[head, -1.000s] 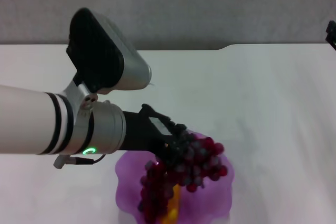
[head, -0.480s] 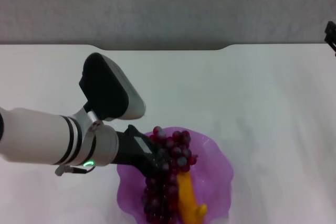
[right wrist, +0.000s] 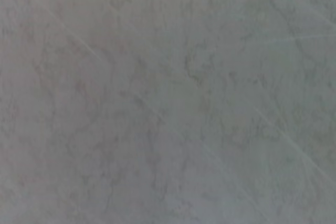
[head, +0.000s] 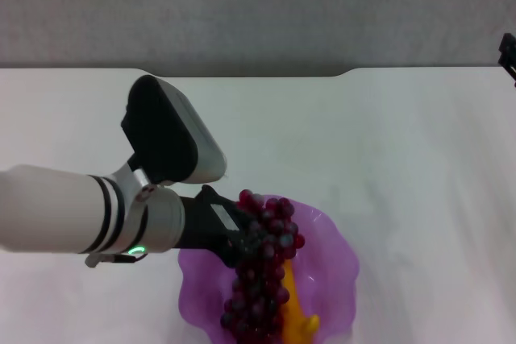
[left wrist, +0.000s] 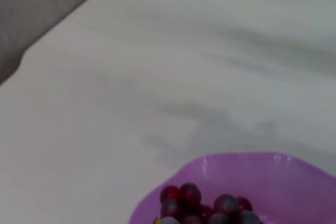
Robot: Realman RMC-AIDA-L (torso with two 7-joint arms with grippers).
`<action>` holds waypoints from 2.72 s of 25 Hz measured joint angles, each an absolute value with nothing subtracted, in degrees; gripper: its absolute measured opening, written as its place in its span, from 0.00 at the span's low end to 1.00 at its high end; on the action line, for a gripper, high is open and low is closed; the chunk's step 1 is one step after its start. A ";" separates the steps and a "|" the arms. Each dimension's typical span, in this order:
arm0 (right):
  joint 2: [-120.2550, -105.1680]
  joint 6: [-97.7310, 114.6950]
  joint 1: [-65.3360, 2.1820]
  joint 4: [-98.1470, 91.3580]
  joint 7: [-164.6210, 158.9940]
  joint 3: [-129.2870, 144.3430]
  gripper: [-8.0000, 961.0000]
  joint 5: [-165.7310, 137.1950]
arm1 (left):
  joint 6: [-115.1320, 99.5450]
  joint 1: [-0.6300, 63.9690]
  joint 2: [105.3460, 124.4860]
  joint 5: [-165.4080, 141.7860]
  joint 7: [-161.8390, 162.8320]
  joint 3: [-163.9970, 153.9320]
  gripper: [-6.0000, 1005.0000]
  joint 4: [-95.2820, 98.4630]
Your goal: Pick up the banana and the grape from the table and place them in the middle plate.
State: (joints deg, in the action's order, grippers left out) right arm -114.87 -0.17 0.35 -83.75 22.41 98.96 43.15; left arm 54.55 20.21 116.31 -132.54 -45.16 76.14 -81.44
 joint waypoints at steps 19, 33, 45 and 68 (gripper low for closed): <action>-114.87 -0.17 0.15 -83.75 22.41 98.96 0.63 43.15 | 26.06 11.99 116.35 -130.88 -46.13 83.96 0.82 -85.28; -114.87 -0.17 -0.52 -83.66 22.41 99.57 0.63 43.15 | -12.43 5.19 116.28 -129.64 -55.27 75.42 0.88 -79.89; -114.90 -0.17 -1.74 -82.71 22.41 100.33 0.63 43.15 | -29.43 4.99 112.85 -147.08 -13.13 74.45 0.87 -73.46; -114.84 -0.66 -1.50 -79.69 23.01 96.22 0.64 41.62 | -24.07 2.75 108.40 -164.53 2.62 75.76 0.87 -66.50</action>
